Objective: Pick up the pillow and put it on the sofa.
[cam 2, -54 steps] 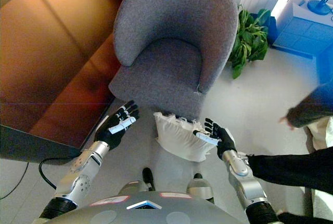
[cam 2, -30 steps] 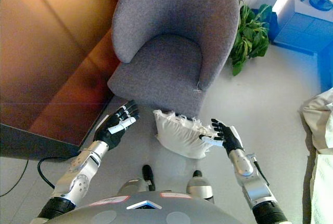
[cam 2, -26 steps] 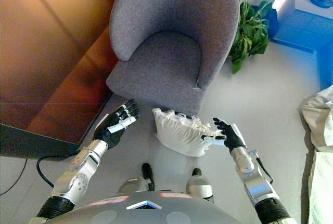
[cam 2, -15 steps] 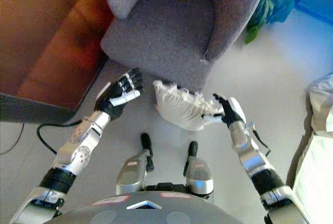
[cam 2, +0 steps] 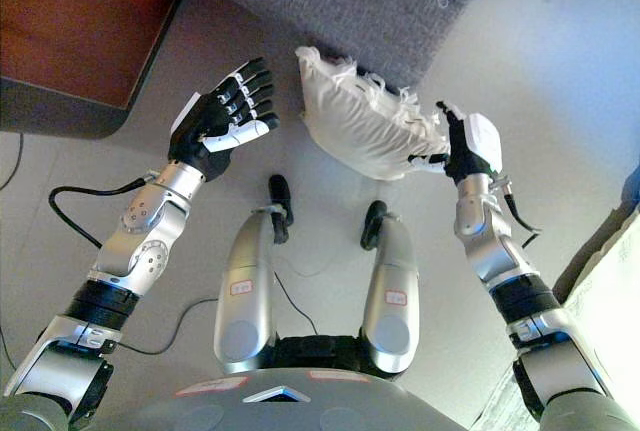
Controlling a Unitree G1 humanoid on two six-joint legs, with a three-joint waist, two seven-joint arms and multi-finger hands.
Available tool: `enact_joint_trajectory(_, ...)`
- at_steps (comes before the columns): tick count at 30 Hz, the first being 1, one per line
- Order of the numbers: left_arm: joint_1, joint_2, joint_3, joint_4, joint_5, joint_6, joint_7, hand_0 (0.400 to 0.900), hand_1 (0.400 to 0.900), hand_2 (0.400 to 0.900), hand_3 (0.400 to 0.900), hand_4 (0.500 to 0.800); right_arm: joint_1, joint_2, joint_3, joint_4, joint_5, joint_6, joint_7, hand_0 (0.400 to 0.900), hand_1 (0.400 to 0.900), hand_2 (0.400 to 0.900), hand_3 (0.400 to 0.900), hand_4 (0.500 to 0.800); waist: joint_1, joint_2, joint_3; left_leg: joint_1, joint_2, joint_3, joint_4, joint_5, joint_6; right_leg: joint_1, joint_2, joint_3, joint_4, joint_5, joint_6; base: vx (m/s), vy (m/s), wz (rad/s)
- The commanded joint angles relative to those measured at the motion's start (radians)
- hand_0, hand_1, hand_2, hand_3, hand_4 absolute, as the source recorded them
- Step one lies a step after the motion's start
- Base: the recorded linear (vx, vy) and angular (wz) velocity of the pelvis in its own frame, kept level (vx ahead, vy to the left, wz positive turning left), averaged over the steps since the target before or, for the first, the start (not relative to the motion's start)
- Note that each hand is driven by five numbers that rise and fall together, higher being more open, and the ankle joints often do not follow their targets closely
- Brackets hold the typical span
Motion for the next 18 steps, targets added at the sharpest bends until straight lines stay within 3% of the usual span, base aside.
enact_joint_trajectory(1,-0.029,-0.01,0.001,-0.178,0.001,-0.113,-0.016,0.9,0.9,0.9,0.9,0.8,-0.06,-0.083,-0.021,-0.044,-0.069,0.002,-0.073,0.9,0.9,0.9,0.9,0.8,-0.001,0.038,0.001,0.035,0.003,0.0,0.159,-0.232,0.032,-0.005,0.025,0.009,0.037,0.003,-0.012,0.0,-0.014,0.04)
enact_joint_trajectory(11,-0.021,-0.01,0.018,-0.218,0.015,-0.132,-0.025,0.9,0.9,0.9,0.9,0.8,-0.085,-0.076,-0.031,-0.041,-0.05,0.06,-0.053,0.9,0.9,0.9,0.9,0.8,0.007,0.056,0.01,-0.128,-0.009,-0.015,0.399,-0.313,0.054,-0.179,0.009,0.01,0.269,-0.07,-0.027,0.01,-0.036,0.04)
enact_joint_trajectory(18,-0.043,0.0,0.019,-0.221,0.019,-0.121,-0.03,0.9,0.9,0.9,0.9,0.8,-0.161,-0.1,-0.019,-0.006,0.044,0.09,0.051,0.9,0.9,0.9,0.9,0.8,0.015,0.072,0.01,-0.267,-0.019,-0.022,0.571,-0.354,0.068,-0.316,0.001,0.02,0.463,-0.127,-0.032,-0.04,-0.025,0.04)
